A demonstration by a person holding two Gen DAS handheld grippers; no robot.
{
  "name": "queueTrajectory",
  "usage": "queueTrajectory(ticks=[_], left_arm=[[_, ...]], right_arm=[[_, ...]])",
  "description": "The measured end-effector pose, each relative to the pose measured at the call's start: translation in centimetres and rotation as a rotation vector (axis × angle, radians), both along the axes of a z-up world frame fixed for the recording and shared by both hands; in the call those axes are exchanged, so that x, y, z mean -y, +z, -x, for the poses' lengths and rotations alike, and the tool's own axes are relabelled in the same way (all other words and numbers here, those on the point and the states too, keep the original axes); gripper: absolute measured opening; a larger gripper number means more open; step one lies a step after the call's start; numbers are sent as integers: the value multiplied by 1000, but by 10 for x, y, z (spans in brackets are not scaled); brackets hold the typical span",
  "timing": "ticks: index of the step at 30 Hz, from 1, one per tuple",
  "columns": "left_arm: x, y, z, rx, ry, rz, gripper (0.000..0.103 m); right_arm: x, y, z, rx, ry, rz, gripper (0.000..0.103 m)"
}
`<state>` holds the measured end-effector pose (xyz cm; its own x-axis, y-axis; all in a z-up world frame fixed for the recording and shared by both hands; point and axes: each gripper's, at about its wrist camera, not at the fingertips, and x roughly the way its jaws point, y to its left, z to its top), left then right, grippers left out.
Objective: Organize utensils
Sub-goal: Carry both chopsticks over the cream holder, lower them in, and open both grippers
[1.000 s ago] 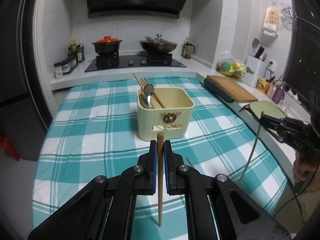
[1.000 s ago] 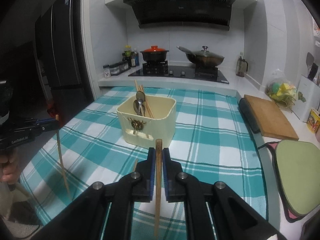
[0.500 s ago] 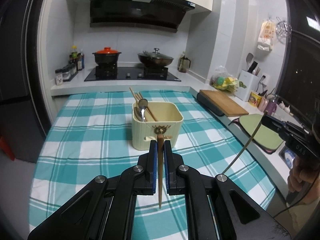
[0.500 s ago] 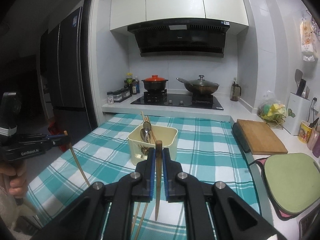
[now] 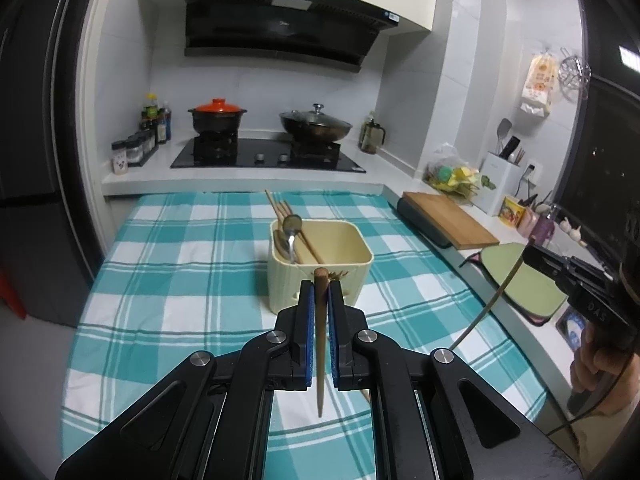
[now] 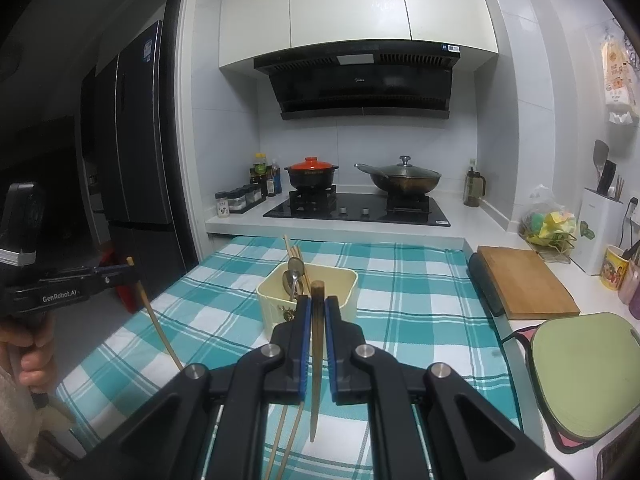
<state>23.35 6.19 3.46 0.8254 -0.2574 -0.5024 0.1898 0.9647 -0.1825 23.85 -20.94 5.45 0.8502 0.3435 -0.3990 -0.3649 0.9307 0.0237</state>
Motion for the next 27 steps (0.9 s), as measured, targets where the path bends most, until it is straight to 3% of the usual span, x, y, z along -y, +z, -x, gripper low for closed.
queueTrajectory(ticks=[14, 19, 27], left_arm=[[-3, 5, -17, -19, 1, 14, 4], [-9, 43, -25, 51, 12, 18, 4], [-8, 111, -68, 226, 75, 20, 4]], right_arm=[[-4, -3, -25, -46, 13, 5, 7], [-5, 15, -36, -19, 14, 11, 7], [-19, 75, -72, 112, 16, 10, 7]])
